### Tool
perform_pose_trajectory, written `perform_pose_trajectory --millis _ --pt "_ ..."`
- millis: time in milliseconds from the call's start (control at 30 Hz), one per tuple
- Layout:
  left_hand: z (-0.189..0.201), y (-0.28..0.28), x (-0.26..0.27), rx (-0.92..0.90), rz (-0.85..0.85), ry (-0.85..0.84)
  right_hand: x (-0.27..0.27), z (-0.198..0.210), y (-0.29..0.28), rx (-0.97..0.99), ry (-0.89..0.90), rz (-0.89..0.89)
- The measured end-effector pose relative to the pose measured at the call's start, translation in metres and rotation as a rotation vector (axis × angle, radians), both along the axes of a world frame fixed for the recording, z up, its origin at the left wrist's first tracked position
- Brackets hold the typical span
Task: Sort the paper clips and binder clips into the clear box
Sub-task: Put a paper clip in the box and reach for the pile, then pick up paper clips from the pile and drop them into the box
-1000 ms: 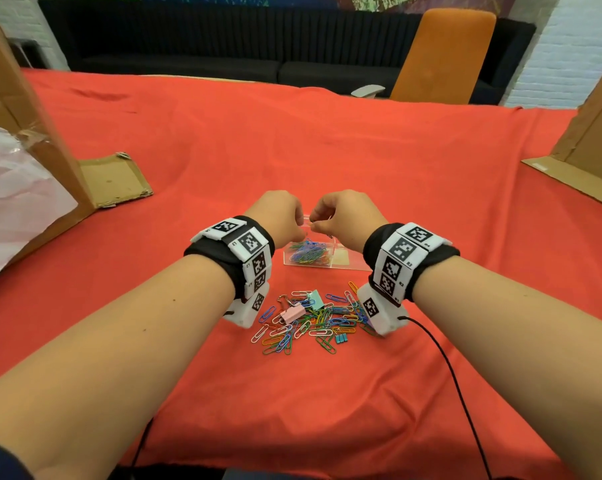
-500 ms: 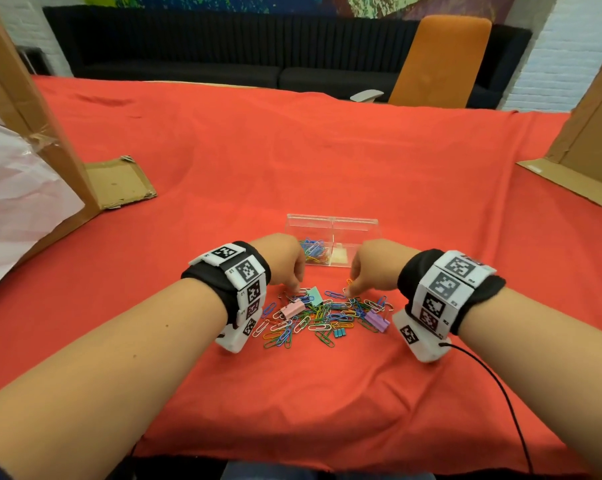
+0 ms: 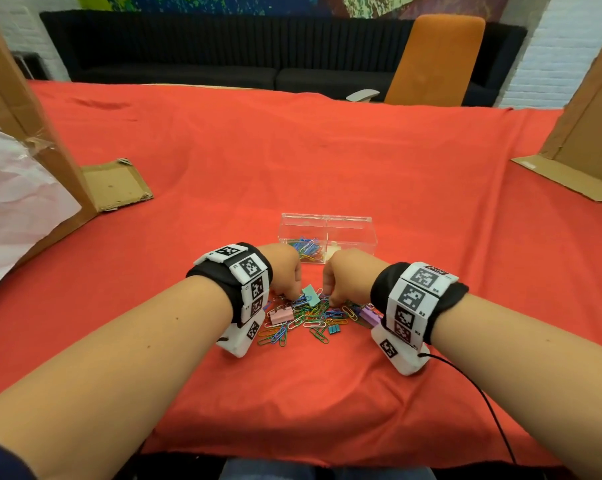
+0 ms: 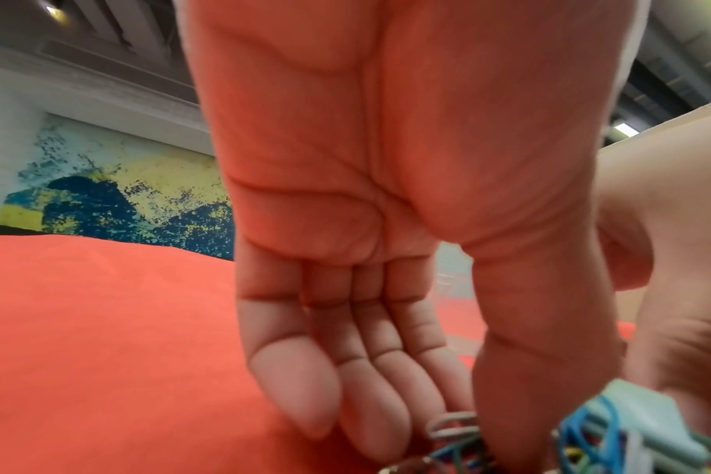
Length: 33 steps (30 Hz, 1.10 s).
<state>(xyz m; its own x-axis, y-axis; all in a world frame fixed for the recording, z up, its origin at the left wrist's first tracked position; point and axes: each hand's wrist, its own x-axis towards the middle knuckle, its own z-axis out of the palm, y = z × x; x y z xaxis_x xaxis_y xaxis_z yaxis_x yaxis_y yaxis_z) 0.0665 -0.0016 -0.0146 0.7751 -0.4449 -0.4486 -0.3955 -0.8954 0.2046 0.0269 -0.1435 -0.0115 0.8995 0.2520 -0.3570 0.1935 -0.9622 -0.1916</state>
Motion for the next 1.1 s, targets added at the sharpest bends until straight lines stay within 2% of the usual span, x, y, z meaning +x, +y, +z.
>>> perform_pose_trajectory --millis 200,367,633,767,967,1100 --pt "0.005 0.007 0.003 -0.046 0.016 -0.037 -0.001 0.005 -0.011 0.061 -0.031 -0.048" --pt "0.018 0.014 0.006 -0.159 0.032 -0.093 0.003 0.015 -0.014 0.147 -0.112 -0.097" --pt "0.041 0.015 0.017 -0.386 0.104 -0.379 0.021 0.044 -0.009 0.301 -0.312 -0.168" --pt "0.038 0.012 0.028 -0.401 0.174 -0.483 0.036 0.048 -0.004 0.317 -0.357 -0.213" --pt "0.03 0.007 0.038 -0.403 0.292 -0.507 0.058 0.043 0.005 0.424 -0.371 -0.349" --pt "0.026 0.008 0.041 -0.397 0.308 -0.509 0.064 0.036 0.015 0.447 -0.372 -0.353"
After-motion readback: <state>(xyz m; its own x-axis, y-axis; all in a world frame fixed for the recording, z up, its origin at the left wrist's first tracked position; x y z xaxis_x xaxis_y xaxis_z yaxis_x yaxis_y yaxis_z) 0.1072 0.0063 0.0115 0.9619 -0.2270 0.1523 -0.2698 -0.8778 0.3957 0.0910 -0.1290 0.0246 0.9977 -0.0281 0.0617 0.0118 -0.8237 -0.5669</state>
